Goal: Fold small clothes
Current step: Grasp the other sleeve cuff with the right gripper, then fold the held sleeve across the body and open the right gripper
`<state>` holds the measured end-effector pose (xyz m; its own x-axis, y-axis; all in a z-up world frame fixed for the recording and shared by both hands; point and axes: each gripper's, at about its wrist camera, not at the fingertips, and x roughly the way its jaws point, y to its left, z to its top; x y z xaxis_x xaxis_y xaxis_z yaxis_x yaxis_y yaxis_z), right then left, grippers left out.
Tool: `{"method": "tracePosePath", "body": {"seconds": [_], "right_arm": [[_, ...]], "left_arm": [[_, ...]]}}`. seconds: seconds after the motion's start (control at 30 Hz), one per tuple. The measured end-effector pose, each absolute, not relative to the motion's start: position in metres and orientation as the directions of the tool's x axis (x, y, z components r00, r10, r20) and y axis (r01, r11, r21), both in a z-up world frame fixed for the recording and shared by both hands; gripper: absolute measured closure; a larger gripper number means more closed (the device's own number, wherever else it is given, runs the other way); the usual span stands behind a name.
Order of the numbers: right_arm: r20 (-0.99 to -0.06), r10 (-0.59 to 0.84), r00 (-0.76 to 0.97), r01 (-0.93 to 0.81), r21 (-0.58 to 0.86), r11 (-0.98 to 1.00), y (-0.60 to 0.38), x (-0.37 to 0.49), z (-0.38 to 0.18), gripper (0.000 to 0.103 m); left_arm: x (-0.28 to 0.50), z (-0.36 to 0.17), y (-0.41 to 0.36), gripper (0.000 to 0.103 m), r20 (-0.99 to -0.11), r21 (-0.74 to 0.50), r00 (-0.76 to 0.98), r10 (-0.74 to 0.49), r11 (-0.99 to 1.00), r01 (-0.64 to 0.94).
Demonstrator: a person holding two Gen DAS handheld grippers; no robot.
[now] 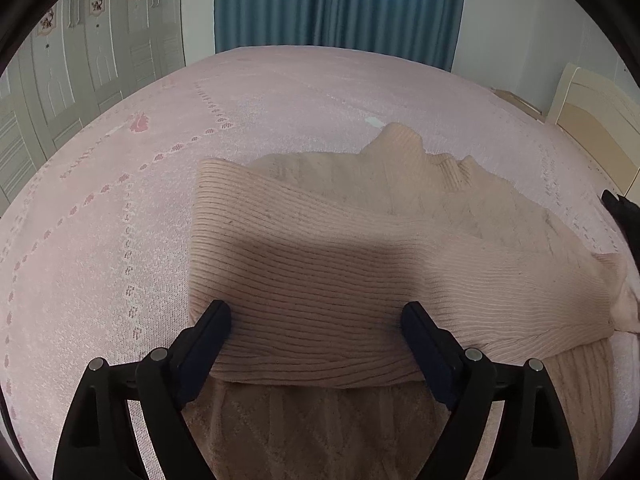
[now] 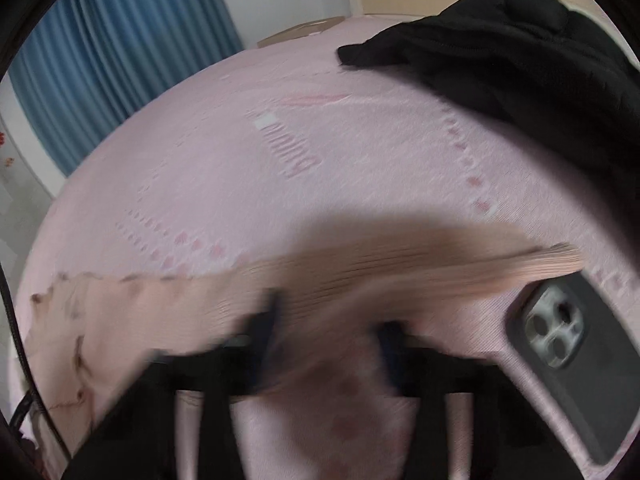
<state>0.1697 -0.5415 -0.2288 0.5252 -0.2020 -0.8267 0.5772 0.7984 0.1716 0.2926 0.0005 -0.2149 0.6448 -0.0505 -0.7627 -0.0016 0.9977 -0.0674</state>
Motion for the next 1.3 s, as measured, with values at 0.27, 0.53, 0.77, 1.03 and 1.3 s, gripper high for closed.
{"method": "tracePosePath", "body": {"seconds": [0.27,0.53,0.77,1.03,1.3], "right_arm": [[-0.744,-0.323,0.585,0.501,0.019,0.865,-0.499,0.172,-0.158,0.098],[-0.629,-0.32,0.709,0.291,-0.152,0.945,-0.364,0.212,-0.065,0.098],[-0.609,-0.085,0.789,-0.008,-0.149,0.989,-0.186,0.26,-0.049,0.098],[-0.789,0.257,0.558,-0.299,0.098,0.949,-0.061,0.293,-0.133,0.076],[-0.73,0.137,0.669,-0.119,0.076,0.99,-0.17,0.251,-0.143,0.059]], "left_arm": [[0.282,-0.201,0.031,0.016,-0.73,-0.195,0.677,-0.099,0.979,-0.066],[0.265,-0.188,0.093,0.016,-0.701,-0.216,0.713,-0.006,0.955,-0.204],[0.257,-0.186,0.144,0.016,-0.689,-0.216,0.721,0.075,0.928,-0.304],[0.257,-0.19,0.161,0.016,-0.694,-0.267,0.719,0.032,0.916,-0.299],[0.262,-0.185,0.125,0.016,-0.644,-0.383,0.751,-0.145,0.911,-0.152]]}}
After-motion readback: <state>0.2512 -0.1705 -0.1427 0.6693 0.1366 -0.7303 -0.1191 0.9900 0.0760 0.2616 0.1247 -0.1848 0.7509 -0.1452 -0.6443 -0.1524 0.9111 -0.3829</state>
